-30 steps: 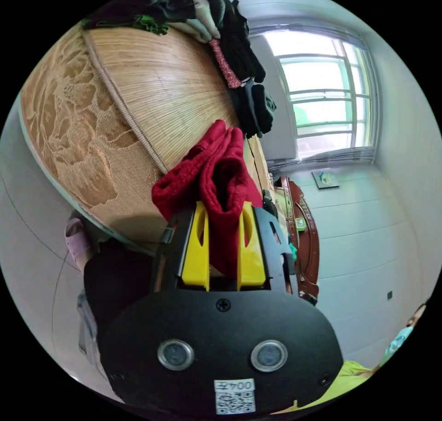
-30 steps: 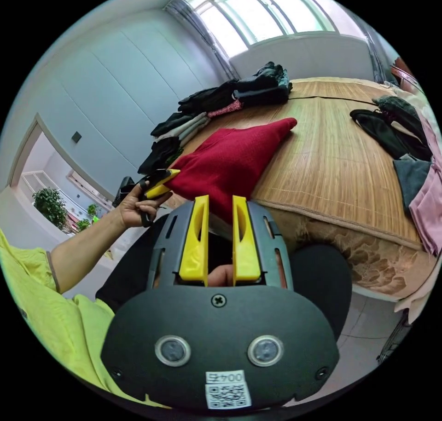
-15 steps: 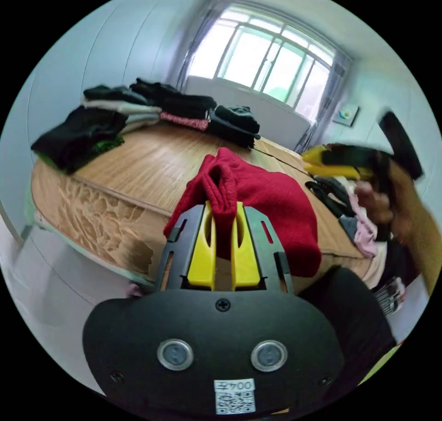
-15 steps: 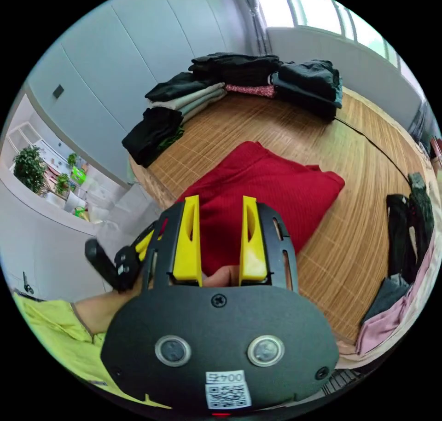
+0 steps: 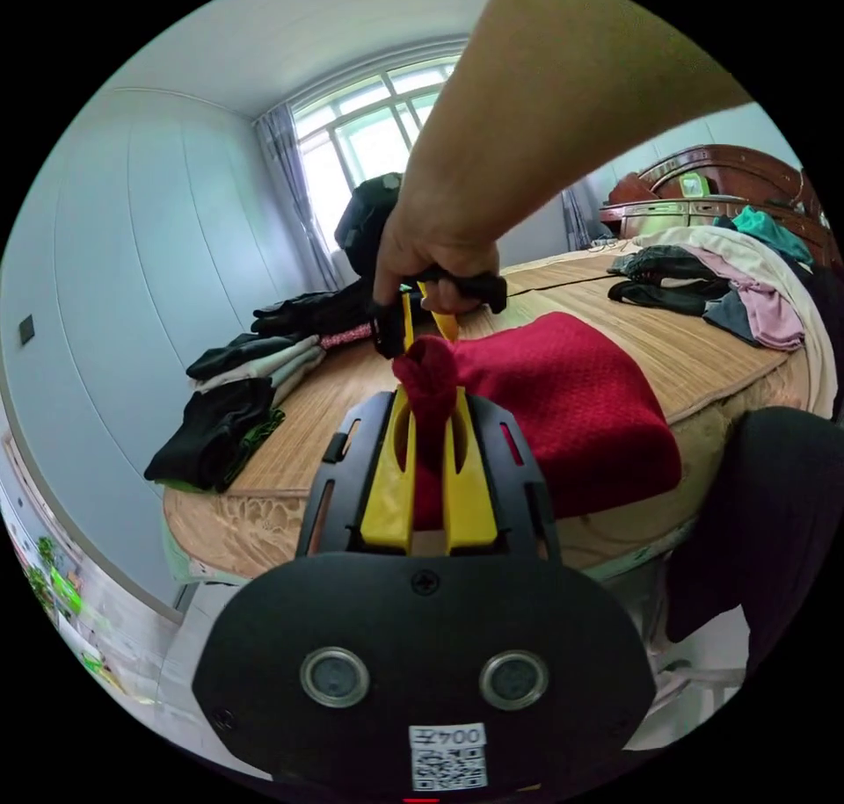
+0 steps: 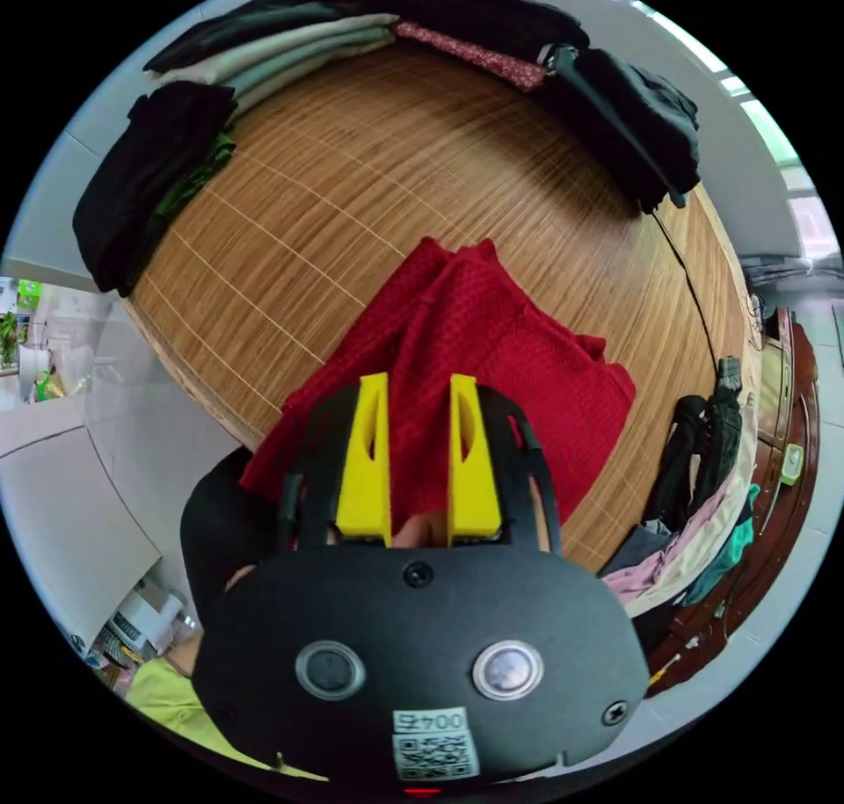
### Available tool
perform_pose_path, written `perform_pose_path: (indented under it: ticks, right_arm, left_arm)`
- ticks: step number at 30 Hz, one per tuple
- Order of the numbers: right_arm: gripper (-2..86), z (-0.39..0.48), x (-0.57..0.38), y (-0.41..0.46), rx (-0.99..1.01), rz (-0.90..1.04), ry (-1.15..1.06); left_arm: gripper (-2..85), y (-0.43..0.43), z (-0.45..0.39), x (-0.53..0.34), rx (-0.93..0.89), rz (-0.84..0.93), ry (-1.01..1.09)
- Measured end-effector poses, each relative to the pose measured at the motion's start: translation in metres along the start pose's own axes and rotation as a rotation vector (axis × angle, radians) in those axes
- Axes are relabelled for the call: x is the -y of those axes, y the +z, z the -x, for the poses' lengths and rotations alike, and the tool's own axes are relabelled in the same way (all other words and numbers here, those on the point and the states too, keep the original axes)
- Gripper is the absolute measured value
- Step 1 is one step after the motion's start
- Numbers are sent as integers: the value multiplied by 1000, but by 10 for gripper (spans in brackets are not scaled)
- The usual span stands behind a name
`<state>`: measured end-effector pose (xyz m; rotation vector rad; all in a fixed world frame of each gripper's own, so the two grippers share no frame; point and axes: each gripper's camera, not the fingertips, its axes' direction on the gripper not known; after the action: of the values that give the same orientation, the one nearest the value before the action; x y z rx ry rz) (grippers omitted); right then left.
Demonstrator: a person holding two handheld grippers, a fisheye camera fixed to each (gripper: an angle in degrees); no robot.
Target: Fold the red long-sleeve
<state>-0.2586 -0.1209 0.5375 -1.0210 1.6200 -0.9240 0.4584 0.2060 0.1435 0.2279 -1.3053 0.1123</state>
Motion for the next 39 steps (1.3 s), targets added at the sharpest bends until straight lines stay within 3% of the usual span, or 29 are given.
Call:
perform_pose_path:
  ticks: [7, 11, 17, 19, 22, 24, 26, 29, 32, 35, 39]
  right_arm:
    - [63, -45, -85, -58, 142, -343, 239]
    - [63, -12, -100, -95, 71, -479, 218]
    - [78, 48, -45, 10, 21, -244, 90]
    - [80, 61, -53, 7, -19, -309, 48]
    - [73, 62, -68, -13, -65, -314, 25]
    - [52, 48, -102, -46, -52, -448, 34]
    - [33, 18, -181, -96, -41, -724, 106]
    - [36, -23, -295, -128, 41, -968, 168]
    - [29, -48, -389, -106, 171, -1008, 166]
    - [5, -36, -454, -53, 67, -848, 218]
    - [-3, -7, -497, 18, 68, -624, 180]
  left_arm:
    - [12, -11, 28, 4, -71, -99, -81]
    - [13, -20, 60, 10, -99, -157, -176]
    - [25, 43, 154, -11, -285, 137, -653]
    - [38, 58, 189, -32, -411, 181, -874]
    - [63, 59, 216, -30, -488, 152, -925]
    - [73, 58, 229, -25, -522, 138, -931]
    - [81, 55, 246, -25, -562, 128, -973]
    - [80, 50, 280, -33, -628, 103, -1099]
    - [54, 27, 320, -49, -591, 12, -1323]
    - [27, -7, 343, -19, -443, -36, -1228]
    - [9, 4, 313, 88, -519, -16, -815]
